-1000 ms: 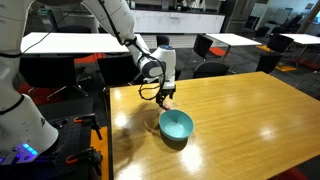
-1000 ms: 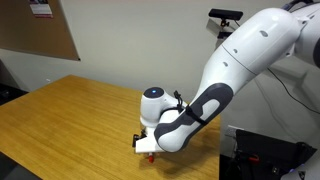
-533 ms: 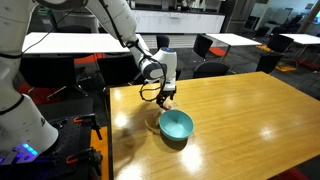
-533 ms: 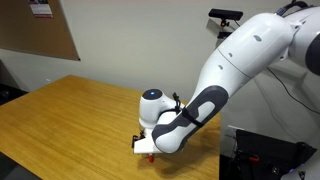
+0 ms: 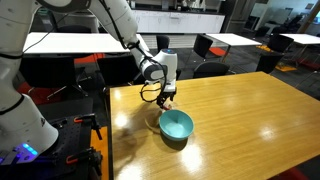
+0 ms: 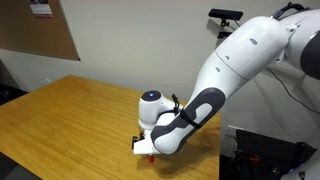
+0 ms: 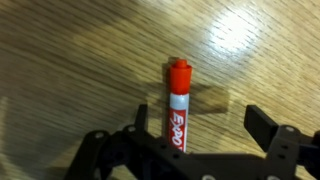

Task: Put the marker in the bowl

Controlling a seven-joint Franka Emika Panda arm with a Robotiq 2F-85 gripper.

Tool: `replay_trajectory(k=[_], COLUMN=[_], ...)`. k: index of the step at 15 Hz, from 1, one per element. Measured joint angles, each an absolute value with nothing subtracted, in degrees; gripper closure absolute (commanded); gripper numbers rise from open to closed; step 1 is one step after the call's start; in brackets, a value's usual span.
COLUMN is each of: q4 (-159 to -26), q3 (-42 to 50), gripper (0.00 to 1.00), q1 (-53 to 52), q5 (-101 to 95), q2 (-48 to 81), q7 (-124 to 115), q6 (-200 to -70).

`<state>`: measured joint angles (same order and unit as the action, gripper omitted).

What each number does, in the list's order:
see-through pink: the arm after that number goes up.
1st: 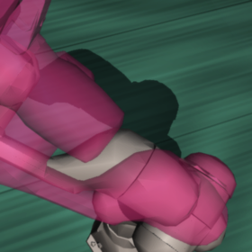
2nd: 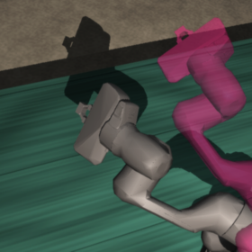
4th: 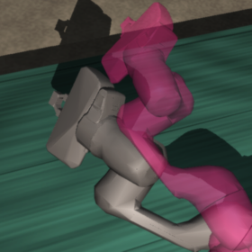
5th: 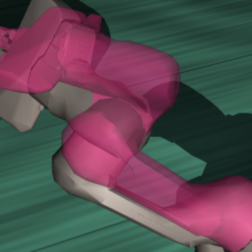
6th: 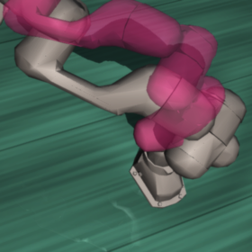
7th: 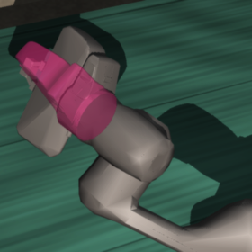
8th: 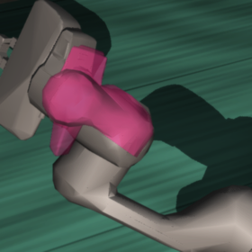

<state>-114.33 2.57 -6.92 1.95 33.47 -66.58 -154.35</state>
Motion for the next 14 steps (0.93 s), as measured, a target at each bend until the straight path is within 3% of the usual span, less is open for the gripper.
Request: replay_trajectory(k=[9,10,11,14], q4=[-113.7,-113.6,-113.6,-113.6], q3=[2.6,2.6,2.7,2.9], gripper=[0.97,1.0,0.95,0.95], q1=[-6.9,-6.9,-6.9,-7.2], q5=[2.0,2.0,2.0,2.0], q2=[34.1,34.1,34.1,34.1], q7=[-66.6,-66.6,-66.6,-66.6], q6=[-154.0,-153.8,-153.7,-153.7])
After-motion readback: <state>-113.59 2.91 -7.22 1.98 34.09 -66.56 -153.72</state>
